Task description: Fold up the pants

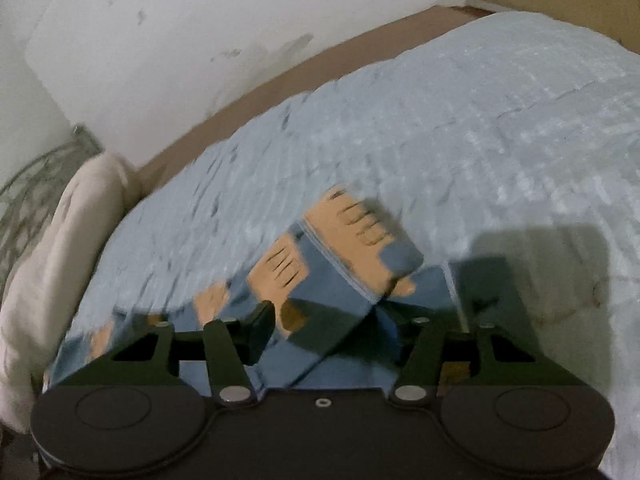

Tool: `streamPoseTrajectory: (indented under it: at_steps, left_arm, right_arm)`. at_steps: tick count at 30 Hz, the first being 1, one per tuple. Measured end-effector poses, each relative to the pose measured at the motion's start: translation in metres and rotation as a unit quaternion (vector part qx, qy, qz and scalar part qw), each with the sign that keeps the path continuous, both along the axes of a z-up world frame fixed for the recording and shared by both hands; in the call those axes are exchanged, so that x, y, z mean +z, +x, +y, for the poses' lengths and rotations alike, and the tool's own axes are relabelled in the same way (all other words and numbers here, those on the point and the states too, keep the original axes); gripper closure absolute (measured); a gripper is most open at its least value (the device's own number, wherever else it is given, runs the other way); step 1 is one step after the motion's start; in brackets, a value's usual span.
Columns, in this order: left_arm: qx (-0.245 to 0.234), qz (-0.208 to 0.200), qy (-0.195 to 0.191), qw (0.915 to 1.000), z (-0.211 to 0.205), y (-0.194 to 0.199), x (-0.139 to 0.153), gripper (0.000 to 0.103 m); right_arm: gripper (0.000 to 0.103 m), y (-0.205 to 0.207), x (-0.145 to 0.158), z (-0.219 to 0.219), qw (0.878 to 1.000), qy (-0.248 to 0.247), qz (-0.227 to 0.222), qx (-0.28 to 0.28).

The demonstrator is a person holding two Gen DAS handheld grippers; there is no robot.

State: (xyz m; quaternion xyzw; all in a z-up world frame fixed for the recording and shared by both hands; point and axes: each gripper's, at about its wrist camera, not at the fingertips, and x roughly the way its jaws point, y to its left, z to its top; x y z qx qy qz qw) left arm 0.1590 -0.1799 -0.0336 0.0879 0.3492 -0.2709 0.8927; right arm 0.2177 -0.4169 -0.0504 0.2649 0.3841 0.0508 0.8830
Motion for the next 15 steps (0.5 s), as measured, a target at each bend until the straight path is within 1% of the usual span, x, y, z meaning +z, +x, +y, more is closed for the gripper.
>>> streamPoseTrajectory:
  at_steps: [1,3,4,5,6,7,9,13,15]
  left_arm:
    - [0.005,0.001,0.002,1.0,-0.001,0.001,0.0,0.066]
    - [0.019,0.008,-0.004,0.9998,0.0,0.003,0.001,0.078]
    - [0.023,0.013,-0.011,0.9996,0.001,0.003,0.002,0.081]
    - [0.026,0.015,-0.014,0.9995,0.002,0.003,0.002,0.087]
    - [0.03,0.014,-0.014,0.9994,0.002,0.003,0.002,0.092]
    - [0.032,0.012,-0.013,0.9993,0.002,0.003,0.003,0.094]
    - [0.036,0.01,-0.015,0.9992,0.003,0.001,0.004,0.101]
    - [0.03,0.004,-0.033,0.999,0.005,-0.003,0.013,0.103]
    - [0.015,-0.003,-0.039,0.9991,0.004,-0.007,0.018,0.103]
  right_arm:
    - [0.062,0.003,0.0,-0.003,1.0,0.005,-0.001,-0.015]
    - [0.066,0.011,-0.003,-0.006,0.999,0.014,-0.001,-0.031]
    - [0.07,0.012,-0.004,-0.008,0.999,0.02,-0.003,-0.036]
    - [0.073,0.012,-0.005,-0.01,0.999,0.027,-0.005,-0.04]
    - [0.082,0.012,-0.006,-0.012,0.999,0.032,-0.007,-0.042]
    - [0.093,0.011,-0.006,-0.013,0.998,0.034,-0.011,-0.045]
    - [0.096,0.007,-0.002,-0.015,0.998,0.035,-0.023,-0.049]
    - [0.098,-0.015,0.023,-0.019,0.995,0.023,-0.077,-0.055]
    - [0.098,-0.036,0.037,-0.02,0.993,0.006,-0.105,-0.059]
